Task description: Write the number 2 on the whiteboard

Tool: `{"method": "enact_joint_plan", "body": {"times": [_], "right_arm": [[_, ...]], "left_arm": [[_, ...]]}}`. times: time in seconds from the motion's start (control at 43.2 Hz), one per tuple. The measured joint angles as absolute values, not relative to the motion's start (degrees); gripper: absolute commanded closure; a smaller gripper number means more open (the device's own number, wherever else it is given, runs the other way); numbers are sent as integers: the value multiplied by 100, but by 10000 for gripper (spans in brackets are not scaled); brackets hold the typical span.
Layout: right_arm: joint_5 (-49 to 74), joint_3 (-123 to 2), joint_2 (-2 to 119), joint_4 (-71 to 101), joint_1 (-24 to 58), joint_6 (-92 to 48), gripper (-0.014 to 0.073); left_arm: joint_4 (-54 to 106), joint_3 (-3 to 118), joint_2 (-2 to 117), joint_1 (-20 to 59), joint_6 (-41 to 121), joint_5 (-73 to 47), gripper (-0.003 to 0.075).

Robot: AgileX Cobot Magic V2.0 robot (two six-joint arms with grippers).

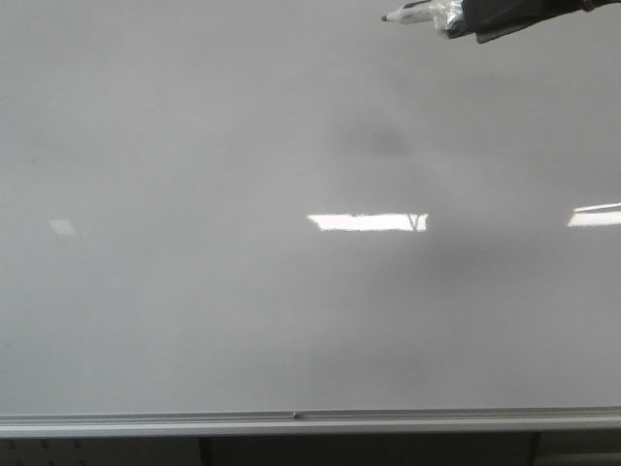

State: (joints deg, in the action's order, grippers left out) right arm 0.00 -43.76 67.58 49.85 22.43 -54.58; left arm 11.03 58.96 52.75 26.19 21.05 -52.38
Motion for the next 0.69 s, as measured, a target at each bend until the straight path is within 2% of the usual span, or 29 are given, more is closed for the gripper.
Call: {"method": "enact_joint_plan", "body": {"times": [0.139,0.347,0.694], "right_arm": [[196,-4385,6767,4996,1898,-5458,660],[1400,-4398,6783,4971,930,-5565,660],[1288,-4507,7129,4963,841,-5642,660]], "left_arm": [[1112,5896,5275,2619,2105,-5230,241],[1112,5896,5275,2619,2105,-5230,241],[1112,5896,5275,2619,2105,-5128,241]]}}
